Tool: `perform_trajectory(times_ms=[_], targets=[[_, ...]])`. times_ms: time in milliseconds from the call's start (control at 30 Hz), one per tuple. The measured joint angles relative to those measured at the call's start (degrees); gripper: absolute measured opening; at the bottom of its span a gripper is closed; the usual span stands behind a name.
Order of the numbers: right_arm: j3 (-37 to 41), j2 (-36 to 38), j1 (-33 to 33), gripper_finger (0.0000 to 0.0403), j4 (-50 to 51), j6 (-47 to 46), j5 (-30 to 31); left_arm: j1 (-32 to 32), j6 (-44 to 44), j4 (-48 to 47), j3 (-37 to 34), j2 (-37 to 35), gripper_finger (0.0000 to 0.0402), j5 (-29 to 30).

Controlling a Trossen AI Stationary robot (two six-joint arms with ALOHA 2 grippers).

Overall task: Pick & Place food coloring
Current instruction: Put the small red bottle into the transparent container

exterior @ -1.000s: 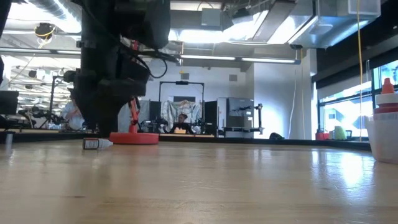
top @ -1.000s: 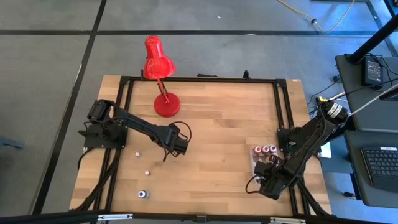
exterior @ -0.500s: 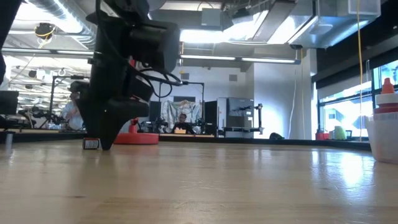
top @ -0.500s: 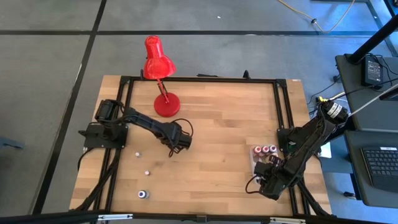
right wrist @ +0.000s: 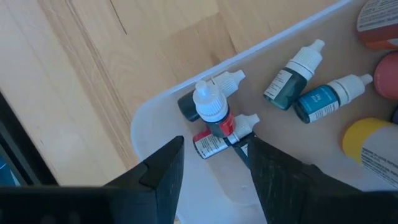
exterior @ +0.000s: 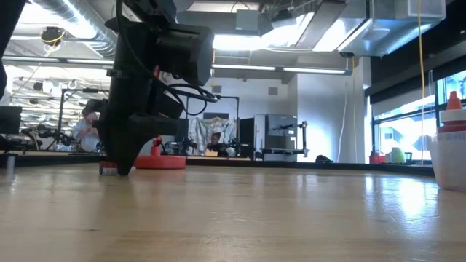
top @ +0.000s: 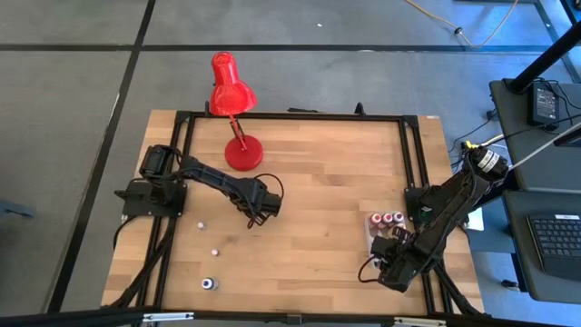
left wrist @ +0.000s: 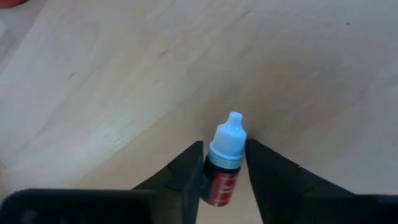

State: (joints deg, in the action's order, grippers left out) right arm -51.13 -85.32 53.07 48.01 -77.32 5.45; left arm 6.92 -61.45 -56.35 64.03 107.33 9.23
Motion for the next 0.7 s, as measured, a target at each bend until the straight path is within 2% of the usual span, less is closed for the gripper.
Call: perform_trajectory(times_ms=[233, 500, 600, 700], targets=[[0.0, 0.0, 0.0, 0.0179, 0.3, 0.0, -0.8, 0.1, 2.7, -0.1, -0.1, 0.0, 0.0071, -0.3], [-4.3, 0.0, 0.0, 0.0179, 4.9, 1.1, -0.2, 1.2, 5.7, -0.5, 0.3, -2.0, 0.0075, -1.4], [-5.4, 0.0, 0.0, 0.0179, 4.5, 5.2, 4.1, 2.2, 6.9, 3.8, 0.7, -3.7, 0.0074, -0.7], [-5.7, 0.0, -0.1, 0.0179, 3.1, 13.6, 12.7, 3.7, 10.5, 11.9, 0.7, -4.7, 0.0074, 0.6]])
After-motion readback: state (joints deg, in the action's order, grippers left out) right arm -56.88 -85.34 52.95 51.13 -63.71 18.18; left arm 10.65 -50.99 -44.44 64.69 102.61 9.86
